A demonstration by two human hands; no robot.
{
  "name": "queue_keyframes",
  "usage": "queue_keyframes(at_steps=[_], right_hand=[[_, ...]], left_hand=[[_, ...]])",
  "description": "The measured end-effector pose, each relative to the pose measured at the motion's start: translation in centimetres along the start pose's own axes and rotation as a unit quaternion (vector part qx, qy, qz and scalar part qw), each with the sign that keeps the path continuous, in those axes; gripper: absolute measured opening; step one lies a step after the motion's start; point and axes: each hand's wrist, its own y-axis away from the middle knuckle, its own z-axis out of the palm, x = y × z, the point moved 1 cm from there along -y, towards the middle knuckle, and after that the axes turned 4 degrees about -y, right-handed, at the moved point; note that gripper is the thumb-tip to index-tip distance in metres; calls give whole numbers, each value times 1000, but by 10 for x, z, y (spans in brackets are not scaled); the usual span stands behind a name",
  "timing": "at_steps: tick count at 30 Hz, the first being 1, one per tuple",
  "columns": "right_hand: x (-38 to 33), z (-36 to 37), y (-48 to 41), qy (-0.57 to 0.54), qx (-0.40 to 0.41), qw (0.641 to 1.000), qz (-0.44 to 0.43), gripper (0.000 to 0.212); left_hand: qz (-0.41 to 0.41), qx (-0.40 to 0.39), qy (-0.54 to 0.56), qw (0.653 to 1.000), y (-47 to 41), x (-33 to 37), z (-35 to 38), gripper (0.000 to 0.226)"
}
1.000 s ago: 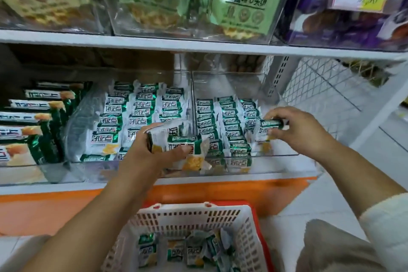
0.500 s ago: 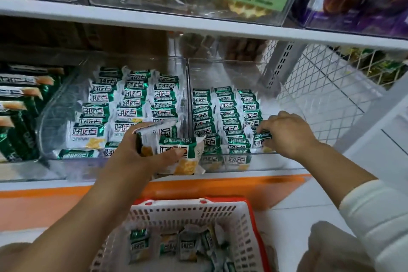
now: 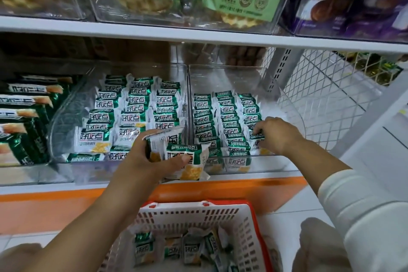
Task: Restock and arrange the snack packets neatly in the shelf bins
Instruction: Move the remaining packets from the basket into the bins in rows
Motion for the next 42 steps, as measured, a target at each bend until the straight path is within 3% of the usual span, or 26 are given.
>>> queue_keyframes(at_steps=[2,4,6,7,10,12,14,18,22,25,31,37,42], right_hand=[[-1,-7,6,-21,-8,1000,1,46],[-6,-21,19,-59,42,997,-8,46],[-21,-36,42,-209,107,972,-22,39],[-31,-43,58,-308,101,946,-34,36],[-73,-49,105,-498,-50,862,-79,51],[-94,-43,123,-537,-85,834,-88,54],[-105,-37,130,-561,-63,822,-73,46],[-104,-35,127,-550,-50,832,-52,31],[-57,-54,102,-565,58,823,-13,37],[-16,-61,86,-483,113,868,3,39],[16,-47,54,-232,70,969,-58,45],[15,-32,25,-8,-21,998,-66,43],[8,-16,11,32,-54,996,-58,45]], left_hand=[[-1,-1,13,1000,0,0,1,81],[-2,-1,8,1000,0,1,4,89],[-2,-10,18,1000,2,3,6,89],[-2,-17,27,999,3,5,7,88],[0,-31,38,999,7,8,10,85],[0,-40,39,998,10,8,14,84],[-3,-45,45,998,14,8,19,79],[-6,-58,69,996,22,13,23,71],[-7,-54,117,992,20,19,16,76],[-16,-48,133,990,17,20,13,67],[-36,-41,95,994,12,14,11,75],[-56,-38,68,995,6,11,13,75],[-61,-35,92,993,3,10,13,63]])
